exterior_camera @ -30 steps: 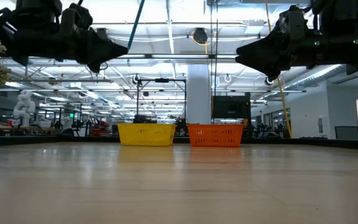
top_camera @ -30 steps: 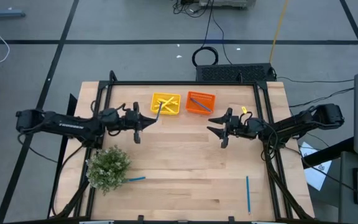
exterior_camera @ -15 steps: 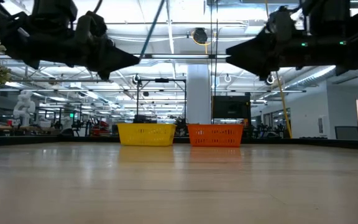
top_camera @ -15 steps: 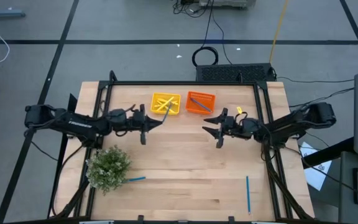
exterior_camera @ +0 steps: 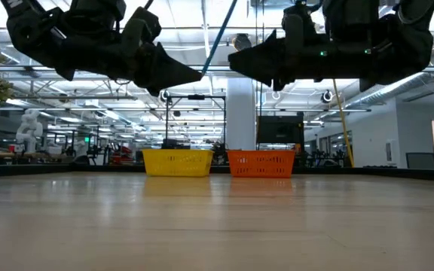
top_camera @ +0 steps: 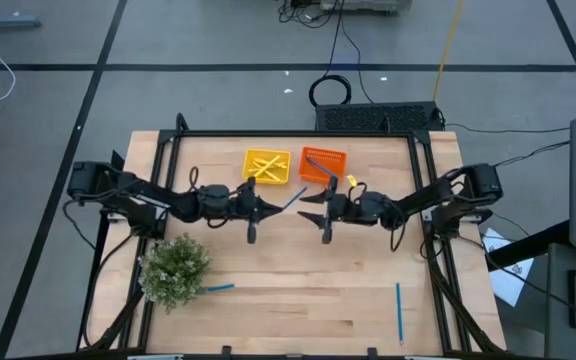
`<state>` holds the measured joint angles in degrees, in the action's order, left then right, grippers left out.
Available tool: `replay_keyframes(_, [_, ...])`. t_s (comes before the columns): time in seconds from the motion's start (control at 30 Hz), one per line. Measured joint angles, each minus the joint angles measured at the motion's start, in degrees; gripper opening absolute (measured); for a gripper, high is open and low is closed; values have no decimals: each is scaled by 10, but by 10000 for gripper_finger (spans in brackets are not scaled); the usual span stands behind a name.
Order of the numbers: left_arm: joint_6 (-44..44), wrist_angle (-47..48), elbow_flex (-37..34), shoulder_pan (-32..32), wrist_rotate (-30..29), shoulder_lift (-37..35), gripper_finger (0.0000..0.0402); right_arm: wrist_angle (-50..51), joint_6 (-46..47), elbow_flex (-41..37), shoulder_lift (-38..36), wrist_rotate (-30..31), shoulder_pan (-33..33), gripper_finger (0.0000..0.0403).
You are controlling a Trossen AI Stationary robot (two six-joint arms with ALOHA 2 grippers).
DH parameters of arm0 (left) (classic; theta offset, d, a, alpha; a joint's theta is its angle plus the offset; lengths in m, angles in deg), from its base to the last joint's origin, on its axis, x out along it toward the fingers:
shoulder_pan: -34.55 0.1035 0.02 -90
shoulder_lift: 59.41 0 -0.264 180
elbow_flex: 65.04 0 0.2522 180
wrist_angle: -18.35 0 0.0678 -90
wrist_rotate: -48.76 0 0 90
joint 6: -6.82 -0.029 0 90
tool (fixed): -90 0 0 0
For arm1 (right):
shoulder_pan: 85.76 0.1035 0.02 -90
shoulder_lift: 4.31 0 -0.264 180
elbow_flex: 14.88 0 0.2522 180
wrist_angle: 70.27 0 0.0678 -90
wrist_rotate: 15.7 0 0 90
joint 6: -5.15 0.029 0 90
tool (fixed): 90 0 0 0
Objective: Sort pens & pencils
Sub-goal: Put the top left blue pencil into the orange bin
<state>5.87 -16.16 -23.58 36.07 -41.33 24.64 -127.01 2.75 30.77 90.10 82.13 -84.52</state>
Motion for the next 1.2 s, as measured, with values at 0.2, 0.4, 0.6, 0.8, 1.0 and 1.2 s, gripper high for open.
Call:
replay_keyframes(0.2, [-1, -11, 1, -12, -3, 0, 0, -54, 22, 0, -1, -20, 11, 174])
replay_keyframes(0.4, [2, -26, 1, -19, -4, 14, 0, -59, 49, 7, -1, -17, 11, 223])
replay_keyframes(0.6, [0, -18, 48, -24, -1, 73, 0, -60, 60, 15, -1, -17, 11, 272])
replay_keyframes(0.8, [2, -9, 74, -24, 0, 101, 0, -59, 58, 15, -1, -17, 11, 285])
replay_keyframes(1.0, [2, -7, 65, -24, -1, 87, 0, -60, 56, 15, -1, -17, 11, 254])
replay_keyframes(1.2, [0, -12, 42, -24, -15, 56, 0, -66, 56, 15, -1, -17, 11, 185])
